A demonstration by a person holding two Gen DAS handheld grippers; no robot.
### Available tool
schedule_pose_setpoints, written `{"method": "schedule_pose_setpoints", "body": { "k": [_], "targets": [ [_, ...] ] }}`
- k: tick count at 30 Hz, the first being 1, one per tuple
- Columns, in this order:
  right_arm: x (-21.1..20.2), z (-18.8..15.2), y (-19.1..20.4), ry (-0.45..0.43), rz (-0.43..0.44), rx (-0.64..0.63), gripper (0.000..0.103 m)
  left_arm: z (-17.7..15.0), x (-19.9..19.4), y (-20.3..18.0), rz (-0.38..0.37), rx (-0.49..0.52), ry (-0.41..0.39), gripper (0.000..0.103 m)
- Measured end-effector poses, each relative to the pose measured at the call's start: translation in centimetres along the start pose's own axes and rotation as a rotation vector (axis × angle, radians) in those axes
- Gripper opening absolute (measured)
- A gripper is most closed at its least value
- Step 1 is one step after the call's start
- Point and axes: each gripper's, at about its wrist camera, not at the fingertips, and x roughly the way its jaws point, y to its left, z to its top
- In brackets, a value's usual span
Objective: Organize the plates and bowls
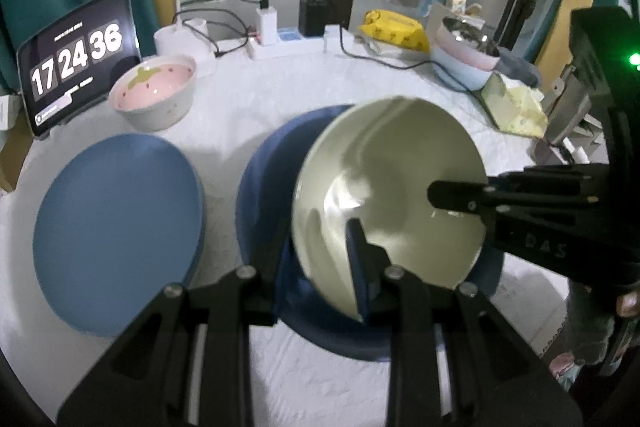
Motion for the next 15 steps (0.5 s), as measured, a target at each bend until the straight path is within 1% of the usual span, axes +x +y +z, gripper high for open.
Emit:
{"method": "schedule_pose_setpoints", "body": {
  "k": [15],
  "targets": [
    [0.51, 0.02, 0.39, 0.012, -0.030, -0.025, 0.013, -0.07, -0.38, 0.16, -0.007, -0.001, -0.006, 0.029]
  ]
}}
